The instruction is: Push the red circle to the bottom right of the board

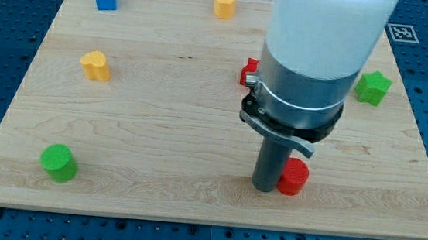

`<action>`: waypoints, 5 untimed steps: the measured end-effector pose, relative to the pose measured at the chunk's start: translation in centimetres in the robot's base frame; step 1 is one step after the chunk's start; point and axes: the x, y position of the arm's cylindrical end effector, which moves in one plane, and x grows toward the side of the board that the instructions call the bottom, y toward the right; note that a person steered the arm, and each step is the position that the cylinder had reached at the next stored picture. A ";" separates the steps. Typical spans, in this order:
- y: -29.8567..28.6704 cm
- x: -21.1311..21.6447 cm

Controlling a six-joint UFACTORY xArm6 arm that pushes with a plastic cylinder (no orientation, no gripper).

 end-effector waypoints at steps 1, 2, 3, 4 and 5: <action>0.5 -0.3; 0.5 -1.1; 1.6 -1.3; 4.5 -1.3; 7.7 -1.3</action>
